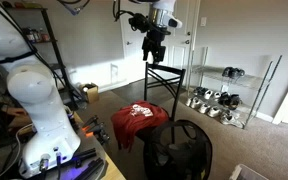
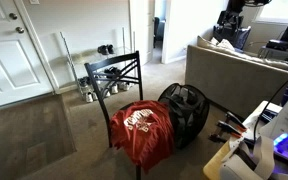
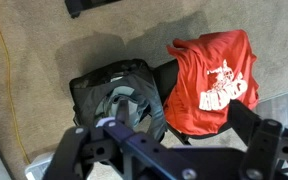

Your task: Put the red shirt in the laundry bag

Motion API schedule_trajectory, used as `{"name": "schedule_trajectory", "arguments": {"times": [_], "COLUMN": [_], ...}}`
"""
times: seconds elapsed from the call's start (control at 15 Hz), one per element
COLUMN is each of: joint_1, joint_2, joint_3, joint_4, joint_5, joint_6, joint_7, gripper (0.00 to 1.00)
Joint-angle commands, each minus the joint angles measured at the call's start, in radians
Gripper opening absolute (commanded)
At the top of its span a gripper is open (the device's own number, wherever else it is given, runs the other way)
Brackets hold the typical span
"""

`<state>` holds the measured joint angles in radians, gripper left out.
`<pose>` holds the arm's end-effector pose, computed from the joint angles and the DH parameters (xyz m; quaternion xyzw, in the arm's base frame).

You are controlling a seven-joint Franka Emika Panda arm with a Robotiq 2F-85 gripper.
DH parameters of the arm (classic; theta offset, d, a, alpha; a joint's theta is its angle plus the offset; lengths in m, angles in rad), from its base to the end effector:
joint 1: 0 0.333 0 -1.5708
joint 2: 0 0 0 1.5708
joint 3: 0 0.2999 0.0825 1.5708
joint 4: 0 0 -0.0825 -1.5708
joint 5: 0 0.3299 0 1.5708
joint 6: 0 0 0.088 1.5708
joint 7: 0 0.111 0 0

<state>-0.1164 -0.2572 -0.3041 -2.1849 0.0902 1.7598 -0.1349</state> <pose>0.3761 -0.1669 0.4778 -0.9819 0.1455 0.0646 0.1024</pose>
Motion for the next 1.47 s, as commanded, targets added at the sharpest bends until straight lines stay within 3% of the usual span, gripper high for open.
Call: {"name": "schedule_trajectory", "arguments": {"times": [0.0,0.8,1.13,1.4], "joint_1": [-0.029,-0.027,0.015,0.055], "joint_2": [0.003,-0.011,-0.052,-0.004], "joint_3": [0.026,0.035,0.146,0.246], "joint_4": [0.002,-0.009,-0.076,-0.087], "joint_5": [0.006,0.003,0.012,0.011], "joint_6": [-0.003,0.011,0.107,0.236], "joint_7": [-0.006,0.007,0.142,0.275], "gripper": [1.00,1.00,1.00,1.00]}}
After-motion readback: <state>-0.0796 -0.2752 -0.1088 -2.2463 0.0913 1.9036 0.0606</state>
